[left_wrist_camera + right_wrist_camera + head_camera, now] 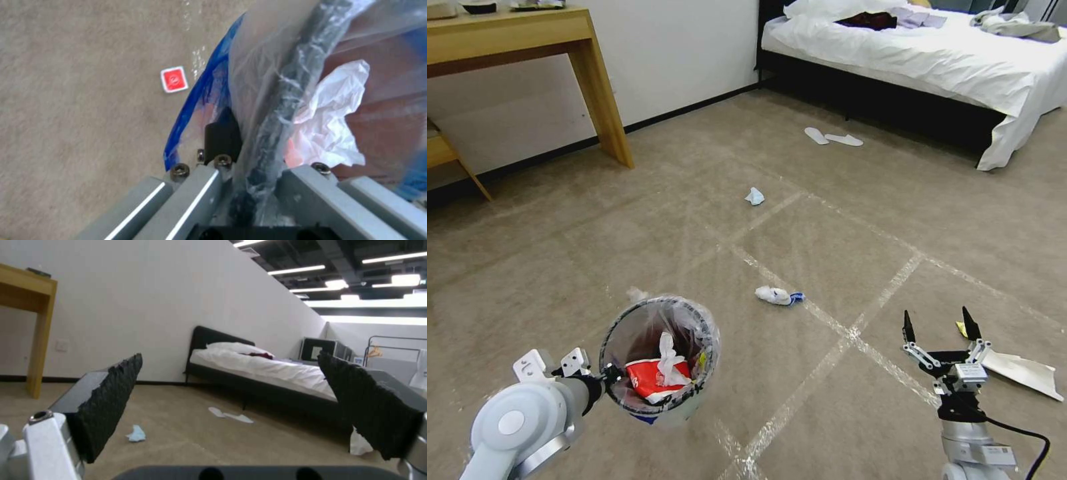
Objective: Pick up the trash bin and place the garbage on the floor into it.
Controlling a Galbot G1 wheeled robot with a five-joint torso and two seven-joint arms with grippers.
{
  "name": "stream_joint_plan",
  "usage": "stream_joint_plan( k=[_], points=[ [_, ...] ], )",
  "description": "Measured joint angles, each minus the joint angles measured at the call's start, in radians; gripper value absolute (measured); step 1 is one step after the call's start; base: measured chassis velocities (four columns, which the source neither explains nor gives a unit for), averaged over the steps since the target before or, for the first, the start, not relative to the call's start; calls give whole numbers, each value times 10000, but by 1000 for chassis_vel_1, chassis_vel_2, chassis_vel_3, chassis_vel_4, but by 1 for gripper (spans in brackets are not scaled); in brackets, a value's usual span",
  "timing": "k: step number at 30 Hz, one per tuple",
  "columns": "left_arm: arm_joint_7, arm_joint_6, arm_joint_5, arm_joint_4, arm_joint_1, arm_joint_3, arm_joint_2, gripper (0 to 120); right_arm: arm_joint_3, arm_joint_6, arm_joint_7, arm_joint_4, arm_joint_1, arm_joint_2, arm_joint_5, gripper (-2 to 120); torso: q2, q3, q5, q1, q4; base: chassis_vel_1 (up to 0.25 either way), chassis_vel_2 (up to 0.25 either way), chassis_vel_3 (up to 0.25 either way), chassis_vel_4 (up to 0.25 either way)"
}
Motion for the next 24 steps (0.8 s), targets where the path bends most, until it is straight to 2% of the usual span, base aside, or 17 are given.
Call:
stream_joint_plan(
  k=[24],
  points=[
    [-5, 10, 109, -206, 169, -12, -66, 0, -122, 78, 49, -46, 19, -20, -83, 100, 1, 0, 0, 2, 0, -143, 138, 136, -141]
  ],
)
